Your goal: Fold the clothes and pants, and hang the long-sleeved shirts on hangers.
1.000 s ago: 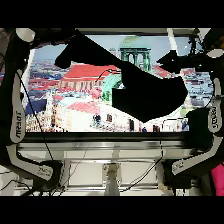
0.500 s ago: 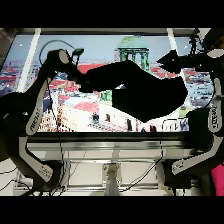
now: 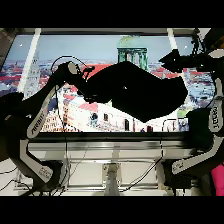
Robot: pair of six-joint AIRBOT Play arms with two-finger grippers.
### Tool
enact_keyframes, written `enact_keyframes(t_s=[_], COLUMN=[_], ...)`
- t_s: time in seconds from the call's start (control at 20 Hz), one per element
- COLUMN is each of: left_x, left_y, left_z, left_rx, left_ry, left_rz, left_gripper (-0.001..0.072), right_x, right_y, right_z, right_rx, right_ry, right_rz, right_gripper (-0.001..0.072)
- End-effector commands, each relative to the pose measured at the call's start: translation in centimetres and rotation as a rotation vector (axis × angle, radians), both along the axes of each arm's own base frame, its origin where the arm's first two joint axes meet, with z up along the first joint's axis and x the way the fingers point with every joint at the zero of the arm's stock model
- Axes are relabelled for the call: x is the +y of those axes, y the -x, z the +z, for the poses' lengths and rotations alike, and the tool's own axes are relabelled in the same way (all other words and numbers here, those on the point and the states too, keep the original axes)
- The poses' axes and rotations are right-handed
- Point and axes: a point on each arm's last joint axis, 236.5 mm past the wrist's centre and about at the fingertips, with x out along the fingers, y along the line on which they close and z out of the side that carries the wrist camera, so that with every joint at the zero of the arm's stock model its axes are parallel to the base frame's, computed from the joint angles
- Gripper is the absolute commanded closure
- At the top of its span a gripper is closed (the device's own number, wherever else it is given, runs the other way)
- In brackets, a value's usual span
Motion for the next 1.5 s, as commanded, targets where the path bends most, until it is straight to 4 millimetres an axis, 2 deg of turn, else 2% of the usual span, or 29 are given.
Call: enact_keyframes(t_s=[0.0,0.05,0.1,0.15,0.2,0.35,0.4,0.45,0.5,0.55,0.7,0.85,0.95,1.05,1.1,1.15,1.25,1.35,1.45], left_x=[-3.0,-2.8,-2.1,-1.4,-0.7,1.3,2.3,3.5,4.8,5.9,7.1,6.2,5.3,4.1,3.3,2.6,1.1,-0.4,-1.0], left_y=[0.9,1.0,1.0,0.9,0.8,0.8,0.6,0.2,-0.4,-1.4,-4.8,-6.8,-7.0,-6.7,-6.7,-6.9,-7.5,-7.4,-7.1], left_z=[4.2,5.1,5.6,5.7,5.5,4.3,3.8,3.4,3.0,2.8,3.1,2.9,2.2,1.2,0.9,0.6,0.5,0.6,0.2], left_rx=[-0.04,-0.062,-0.086,-0.096,-0.102,-0.099,-0.098,-0.109,-0.135,-0.169,-0.254,-0.218,-0.138,-0.097,-0.098,-0.115,-0.178,-0.196,-0.214], left_ry=[0.145,0.139,0.114,0.081,0.046,-0.048,-0.095,-0.146,-0.197,-0.233,-0.191,0.031,0.153,0.175,0.179,0.178,0.168,0.167,0.137], left_rz=[-0.038,-0.044,-0.051,-0.049,-0.039,-0.055,-0.035,-0.027,-0.029,-0.018,0.101,0.309,0.412,0.415,0.41,0.404,0.392,0.388,0.366], left_gripper=[0.0696,0.066,0.0466,0.0304,0.0284,0.0289,0.0348,0.0552,0.0692,0.0701,0.0701,0.0702,0.0701,0.0685,0.0661,0.0573,0.0544,0.0415,0.0408], right_x=[-0.1,-0.2,-0.2,-0.2,-0.2,-0.2,-0.2,-0.2,-0.2,-0.3,-0.6,-0.7,-0.9,-1.1,-1.1,-1.1,-1.1,-1.1,-1.2], right_y=[-0.1,-0.2,-0.2,-0.2,-0.2,-0.2,-0.2,-0.2,-0.2,-0.2,-0.1,-0.1,-0.5,-0.7,-0.7,-0.7,-0.7,-0.7,-0.8], right_z=[0.1,0.1,0.1,0.1,0.1,0.1,0.1,0.1,0.0,-0.1,-0.6,-0.6,-0.6,-0.5,-0.5,-0.5,-0.5,-0.5,-0.6], right_rx=[-0.004,-0.007,-0.007,-0.007,-0.008,-0.007,-0.007,-0.008,-0.008,-0.006,0.002,0.002,-0.009,-0.015,-0.015,-0.015,-0.016,-0.016,-0.016], right_ry=[0.002,0.003,0.003,0.003,0.003,0.003,0.003,0.004,0.006,0.01,0.038,0.041,0.045,0.048,0.048,0.049,0.049,0.049,0.049], right_rz=[-0.005,-0.009,-0.009,-0.009,-0.01,-0.009,-0.009,-0.008,-0.008,-0.008,-0.006,-0.007,-0.022,-0.031,-0.031,-0.032,-0.032,-0.032,-0.035], right_gripper=[0.0301,0.0261,0.0193,0.0155,0.0155,0.0155,0.0155,0.0156,0.0155,0.0156,0.0156,0.0156,0.0156,0.0156,0.0156,0.0156,0.0156,0.0156,0.0156])
